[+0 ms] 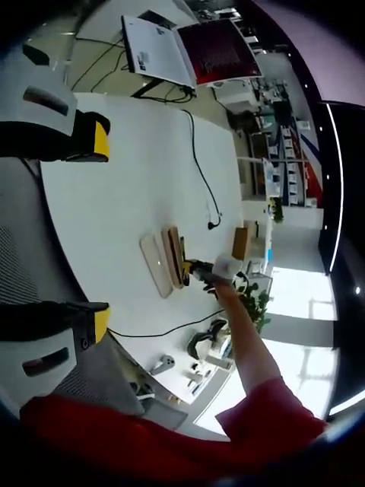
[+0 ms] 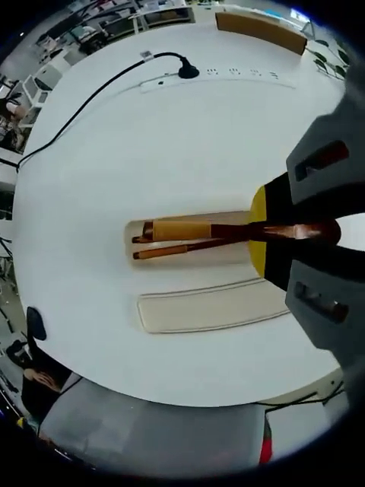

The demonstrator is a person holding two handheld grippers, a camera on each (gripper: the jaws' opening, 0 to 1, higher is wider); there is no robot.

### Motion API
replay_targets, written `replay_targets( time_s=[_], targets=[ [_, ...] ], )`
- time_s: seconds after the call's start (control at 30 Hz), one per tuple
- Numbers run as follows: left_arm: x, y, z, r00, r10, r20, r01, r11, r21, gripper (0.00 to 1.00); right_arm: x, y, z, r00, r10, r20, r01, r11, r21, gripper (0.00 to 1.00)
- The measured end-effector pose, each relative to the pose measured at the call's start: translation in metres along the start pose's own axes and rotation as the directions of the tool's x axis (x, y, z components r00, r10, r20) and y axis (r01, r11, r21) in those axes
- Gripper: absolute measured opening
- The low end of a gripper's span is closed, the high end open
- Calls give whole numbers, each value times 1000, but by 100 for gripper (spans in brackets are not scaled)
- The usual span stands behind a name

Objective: Arrange the utensils inside the cutlery case until each visible utensil rests in its matching compartment.

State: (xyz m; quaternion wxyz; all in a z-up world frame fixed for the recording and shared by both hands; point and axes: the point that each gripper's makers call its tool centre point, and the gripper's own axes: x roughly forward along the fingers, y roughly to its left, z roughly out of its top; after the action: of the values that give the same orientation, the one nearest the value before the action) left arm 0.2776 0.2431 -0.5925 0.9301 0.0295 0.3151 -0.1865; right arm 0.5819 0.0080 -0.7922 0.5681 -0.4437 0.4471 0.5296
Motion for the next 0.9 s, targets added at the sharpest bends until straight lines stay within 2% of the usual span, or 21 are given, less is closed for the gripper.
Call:
replay_targets(
  time_s=[0.37, 0.9],
  targets=[
    [-7, 1, -8, 1000, 18, -16, -18, 1000, -8, 77, 6, 0, 3, 1000, -11, 9, 11, 1000, -8, 1],
    [-8, 5, -16, 999, 35, -24, -36, 999, -24, 76, 21, 3, -6, 1000, -4, -19, 4, 1000, 10, 1]
  ],
)
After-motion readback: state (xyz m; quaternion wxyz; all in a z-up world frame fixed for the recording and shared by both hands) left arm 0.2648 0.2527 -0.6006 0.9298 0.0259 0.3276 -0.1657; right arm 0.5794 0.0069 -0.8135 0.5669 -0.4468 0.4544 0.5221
